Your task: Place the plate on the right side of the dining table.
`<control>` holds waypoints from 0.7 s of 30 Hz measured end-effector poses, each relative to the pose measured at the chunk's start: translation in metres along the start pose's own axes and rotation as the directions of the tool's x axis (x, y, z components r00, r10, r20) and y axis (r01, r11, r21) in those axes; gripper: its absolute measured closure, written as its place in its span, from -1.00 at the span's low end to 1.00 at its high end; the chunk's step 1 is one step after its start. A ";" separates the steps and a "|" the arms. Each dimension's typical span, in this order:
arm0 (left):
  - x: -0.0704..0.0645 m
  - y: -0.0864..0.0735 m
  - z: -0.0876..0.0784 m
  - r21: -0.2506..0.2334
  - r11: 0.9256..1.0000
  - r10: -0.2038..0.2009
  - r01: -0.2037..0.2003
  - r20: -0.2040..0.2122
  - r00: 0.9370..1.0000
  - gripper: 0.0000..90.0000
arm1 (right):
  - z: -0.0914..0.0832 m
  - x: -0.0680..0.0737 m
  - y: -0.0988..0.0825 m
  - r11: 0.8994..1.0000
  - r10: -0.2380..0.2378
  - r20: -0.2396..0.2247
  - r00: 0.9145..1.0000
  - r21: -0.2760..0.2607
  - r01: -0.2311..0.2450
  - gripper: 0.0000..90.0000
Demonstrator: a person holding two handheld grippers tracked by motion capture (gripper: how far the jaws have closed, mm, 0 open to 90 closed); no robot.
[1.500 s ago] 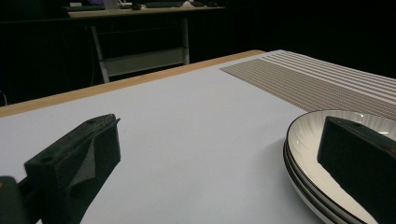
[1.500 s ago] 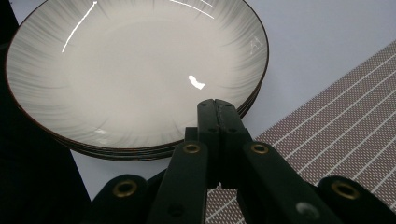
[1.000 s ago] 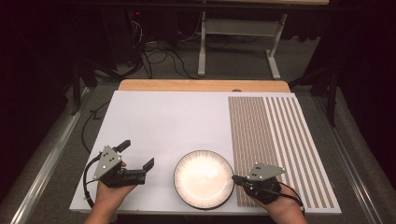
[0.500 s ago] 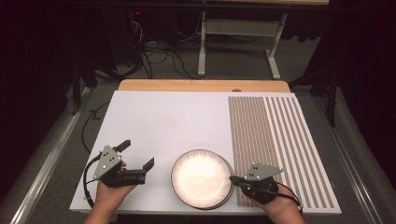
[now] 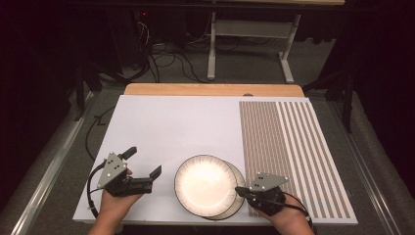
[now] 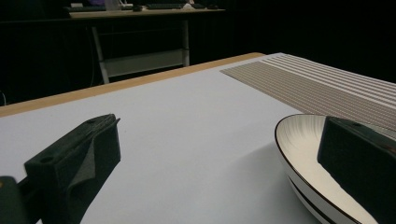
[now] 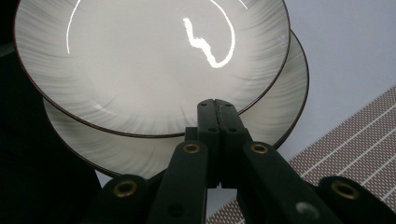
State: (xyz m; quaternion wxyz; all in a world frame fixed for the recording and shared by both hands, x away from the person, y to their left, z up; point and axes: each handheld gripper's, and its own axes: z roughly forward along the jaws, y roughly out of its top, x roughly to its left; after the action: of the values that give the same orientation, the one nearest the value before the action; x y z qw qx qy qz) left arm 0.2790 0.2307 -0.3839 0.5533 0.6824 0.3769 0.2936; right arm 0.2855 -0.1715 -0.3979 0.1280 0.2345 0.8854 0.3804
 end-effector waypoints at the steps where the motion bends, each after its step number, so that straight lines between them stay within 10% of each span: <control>1: 0.000 0.000 0.000 0.000 1.000 -0.002 0.002 0.000 1.000 -1.00 | 0.000 0.000 0.000 1.000 0.003 0.000 1.000 0.005 -0.003 1.00; 15: 0.001 0.002 -0.002 0.000 1.000 -0.017 0.017 0.006 1.000 -1.00 | 0.012 0.009 0.005 1.000 -0.011 -0.032 0.999 0.027 0.012 1.00; 21: -0.008 0.006 0.004 0.052 0.998 -0.051 0.048 0.070 0.996 -1.00 | 0.016 0.011 0.007 0.999 -0.031 -0.038 0.999 0.029 0.032 1.00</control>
State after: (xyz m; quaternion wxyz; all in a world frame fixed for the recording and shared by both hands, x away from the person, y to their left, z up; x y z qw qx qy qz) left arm 0.2788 0.2214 -0.3785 0.5563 0.6965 0.3809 0.2456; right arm 0.2850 -0.1518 -0.4041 0.1136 0.2152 0.8967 0.3698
